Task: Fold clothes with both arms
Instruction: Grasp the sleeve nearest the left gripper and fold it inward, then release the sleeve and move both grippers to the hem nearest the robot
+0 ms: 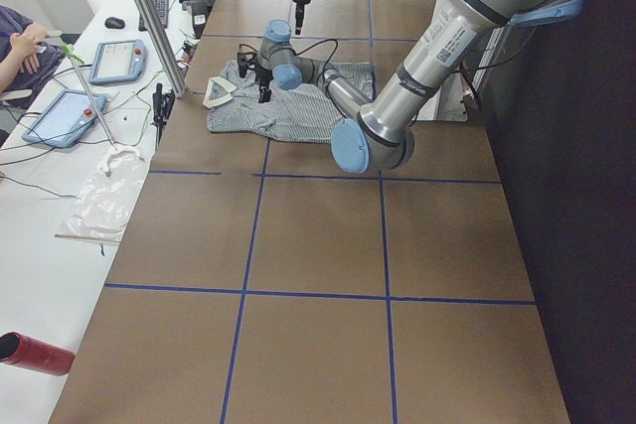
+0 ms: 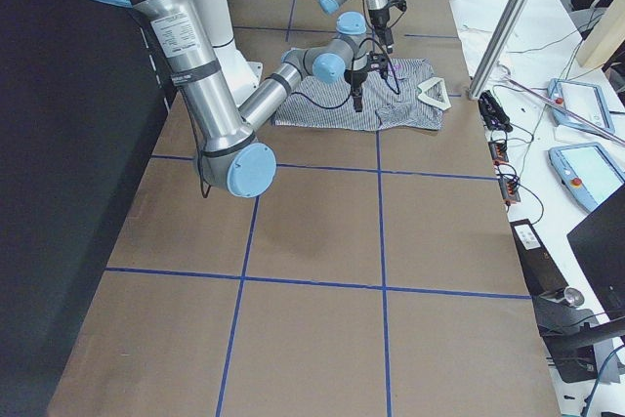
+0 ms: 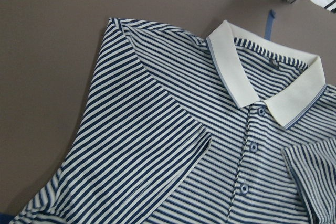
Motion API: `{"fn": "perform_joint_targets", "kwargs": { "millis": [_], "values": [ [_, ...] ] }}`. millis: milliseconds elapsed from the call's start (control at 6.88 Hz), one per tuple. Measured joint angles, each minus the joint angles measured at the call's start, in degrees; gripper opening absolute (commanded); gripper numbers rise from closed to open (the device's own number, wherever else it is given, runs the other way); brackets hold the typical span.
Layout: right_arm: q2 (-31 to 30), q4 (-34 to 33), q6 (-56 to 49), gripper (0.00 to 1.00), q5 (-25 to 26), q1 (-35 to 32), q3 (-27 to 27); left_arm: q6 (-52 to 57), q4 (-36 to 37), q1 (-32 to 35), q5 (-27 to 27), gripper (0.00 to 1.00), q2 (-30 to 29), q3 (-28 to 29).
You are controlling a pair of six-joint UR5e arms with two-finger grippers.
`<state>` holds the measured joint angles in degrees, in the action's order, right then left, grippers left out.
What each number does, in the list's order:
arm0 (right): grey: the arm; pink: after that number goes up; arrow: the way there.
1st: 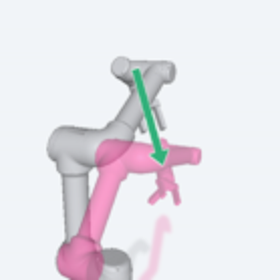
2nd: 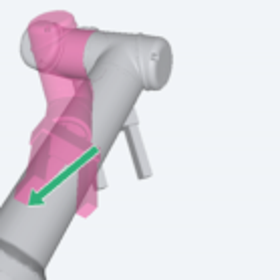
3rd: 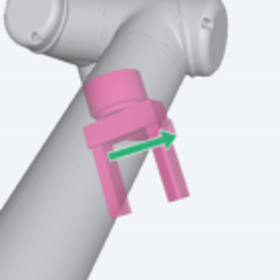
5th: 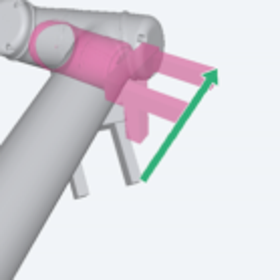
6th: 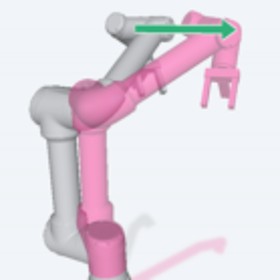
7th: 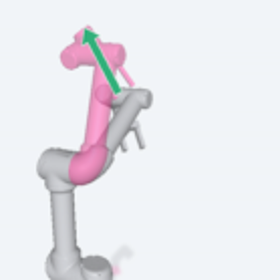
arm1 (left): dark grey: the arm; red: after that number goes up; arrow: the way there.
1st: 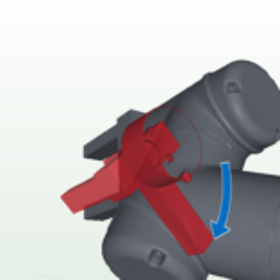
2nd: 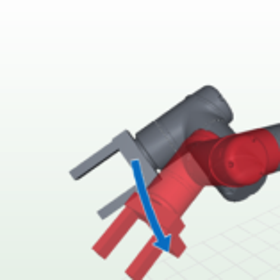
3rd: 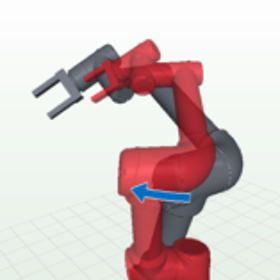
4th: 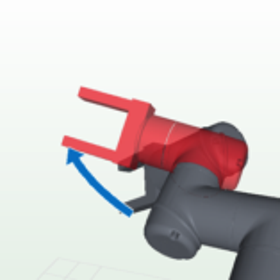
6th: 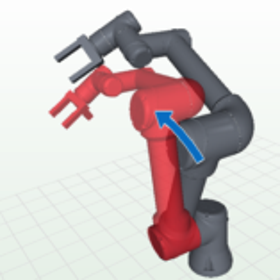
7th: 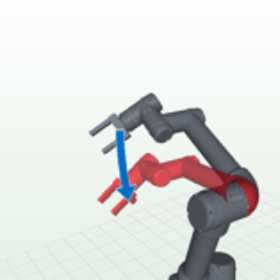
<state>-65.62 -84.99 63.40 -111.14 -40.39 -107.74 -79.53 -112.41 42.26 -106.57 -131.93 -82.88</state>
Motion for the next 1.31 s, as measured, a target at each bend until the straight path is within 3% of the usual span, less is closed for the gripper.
{"fn": "perform_joint_targets", "kwargs": {
  "millis": [291, 582, 873, 1164, 1309],
  "values": [
    [-5.1, 0.7, 16.3, 1.00, 5.7, 9.5, -6.3, 2.2, 3.9, -0.1, -0.8, 1.00, 4.5, -8.3],
    [-9.1, 1.1, 27.9, 1.00, 11.1, 18.9, -9.2, 2.5, 4.4, -0.2, -1.0, 1.00, 6.0, -10.9],
    [-10.5, 1.2, 32.7, 1.00, 17.7, 26.9, -8.1, 2.5, 4.1, -0.3, -1.1, 1.00, 6.8, -11.3],
    [-10.9, 1.7, 33.3, 1.00, 19.9, 29.7, -6.0, 2.5, 4.1, -0.3, -1.2, 1.00, 7.0, -11.9],
    [-11.0, 1.9, 33.3, 0.95, 19.9, 29.9, -5.5, 2.5, 4.0, -0.3, -1.2, 1.00, 7.0, -12.0]
  ]
}}
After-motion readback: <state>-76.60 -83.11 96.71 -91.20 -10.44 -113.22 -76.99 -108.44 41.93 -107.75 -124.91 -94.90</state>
